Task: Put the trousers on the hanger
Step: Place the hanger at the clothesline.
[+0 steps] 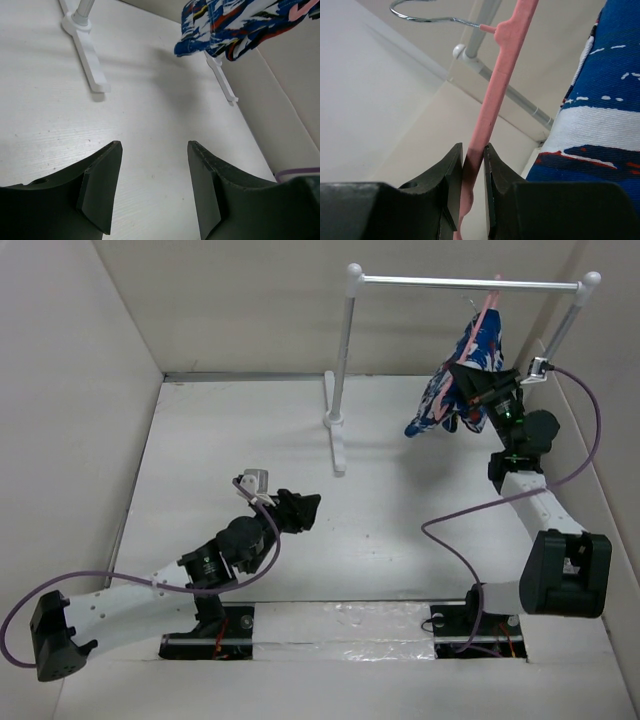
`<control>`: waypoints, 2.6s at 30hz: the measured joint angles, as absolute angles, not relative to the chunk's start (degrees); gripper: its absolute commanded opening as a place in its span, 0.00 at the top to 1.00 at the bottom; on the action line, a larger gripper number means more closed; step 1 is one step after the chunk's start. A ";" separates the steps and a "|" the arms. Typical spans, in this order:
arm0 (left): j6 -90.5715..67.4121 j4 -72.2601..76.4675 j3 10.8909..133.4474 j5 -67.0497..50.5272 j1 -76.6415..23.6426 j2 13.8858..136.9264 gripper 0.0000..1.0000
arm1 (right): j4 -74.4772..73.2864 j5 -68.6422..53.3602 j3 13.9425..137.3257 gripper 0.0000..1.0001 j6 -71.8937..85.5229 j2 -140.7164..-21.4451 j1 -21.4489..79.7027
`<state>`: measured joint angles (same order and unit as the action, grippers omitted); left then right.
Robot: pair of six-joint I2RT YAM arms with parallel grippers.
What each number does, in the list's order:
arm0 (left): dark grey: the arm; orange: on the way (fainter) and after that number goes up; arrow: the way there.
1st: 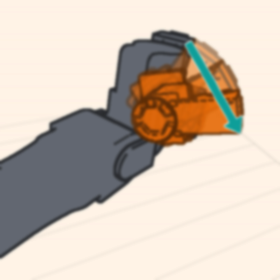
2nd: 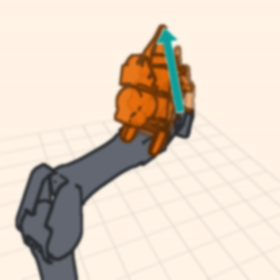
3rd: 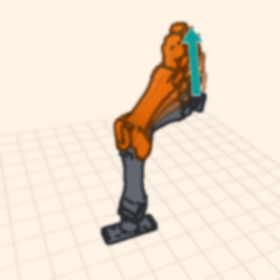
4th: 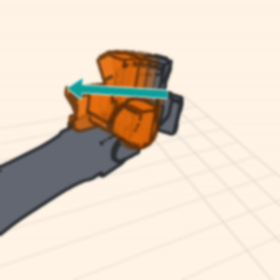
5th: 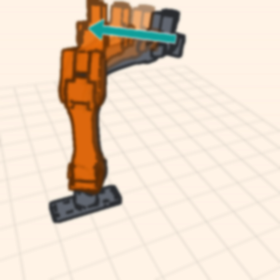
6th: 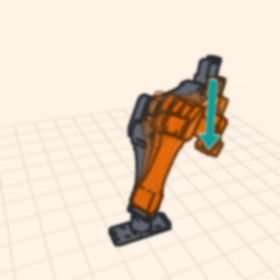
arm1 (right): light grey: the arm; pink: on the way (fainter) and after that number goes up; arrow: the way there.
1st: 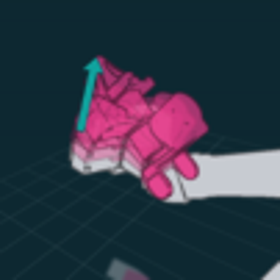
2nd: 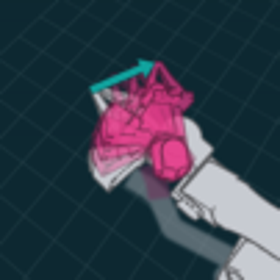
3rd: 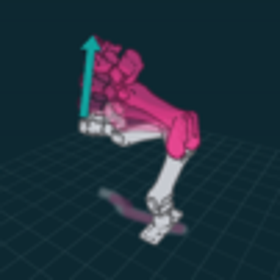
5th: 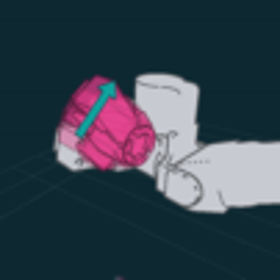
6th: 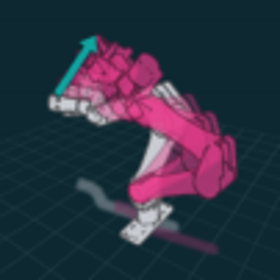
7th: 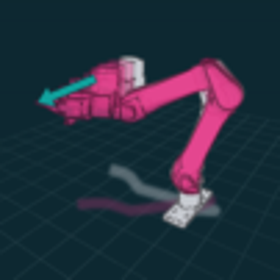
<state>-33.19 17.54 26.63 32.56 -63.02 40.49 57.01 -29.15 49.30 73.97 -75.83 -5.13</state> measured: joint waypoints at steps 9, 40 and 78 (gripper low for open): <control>-37.08 13.19 21.58 32.14 -62.89 32.71 0.54 | 56.60 -28.64 57.49 1.00 74.76 -84.62 -8.34; -36.42 12.67 20.53 31.99 -62.89 31.86 0.51 | 63.77 -24.60 63.02 1.00 82.26 -97.08 -10.48; -36.29 13.47 20.53 32.99 -62.89 32.38 0.50 | 67.66 -24.82 67.20 0.49 80.84 -103.15 -11.97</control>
<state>-36.29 13.47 20.53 32.99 -62.89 32.38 67.66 -24.82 67.20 80.84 -103.15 -11.97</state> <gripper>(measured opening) 0.492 0.390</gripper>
